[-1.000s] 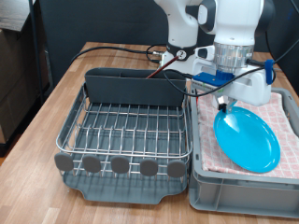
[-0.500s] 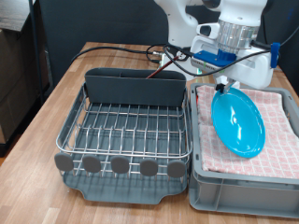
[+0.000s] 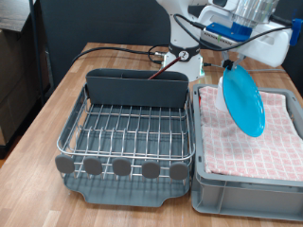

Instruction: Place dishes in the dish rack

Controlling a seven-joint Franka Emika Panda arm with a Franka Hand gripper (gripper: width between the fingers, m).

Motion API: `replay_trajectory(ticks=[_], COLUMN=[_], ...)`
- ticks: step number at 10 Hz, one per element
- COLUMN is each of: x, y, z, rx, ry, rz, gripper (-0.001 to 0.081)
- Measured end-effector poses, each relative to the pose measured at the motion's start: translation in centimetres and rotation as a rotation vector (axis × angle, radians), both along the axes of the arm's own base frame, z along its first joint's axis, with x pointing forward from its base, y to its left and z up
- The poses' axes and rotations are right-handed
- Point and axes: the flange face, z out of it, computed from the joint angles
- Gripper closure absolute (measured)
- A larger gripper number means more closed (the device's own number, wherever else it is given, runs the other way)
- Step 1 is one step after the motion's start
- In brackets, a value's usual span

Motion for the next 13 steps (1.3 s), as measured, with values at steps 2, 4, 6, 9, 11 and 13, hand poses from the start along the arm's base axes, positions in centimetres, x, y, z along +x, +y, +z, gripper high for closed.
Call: replay_trajectory(ticks=[2, 4, 6, 9, 11, 13], x=[0.0, -0.1, -0.7, -1.4, -1.1, -0.7], y=[0.8, 0.8, -0.2, -3.3, -6.3, -9.6], z=[0.5, 0.3, 1.0, 4.8, 6.7, 8.1], rx=[0.028, 0.002, -0.119, -0.296, -0.385, -0.437], ry=[-0.028, -0.017, 0.045, 0.137, 0.173, 0.178], rz=[-0.001, 0.002, 0.033, 0.149, 0.257, 0.329], gripper=[0.0787, 0.0787, 0.0787, 0.0787, 0.0787, 0.0787])
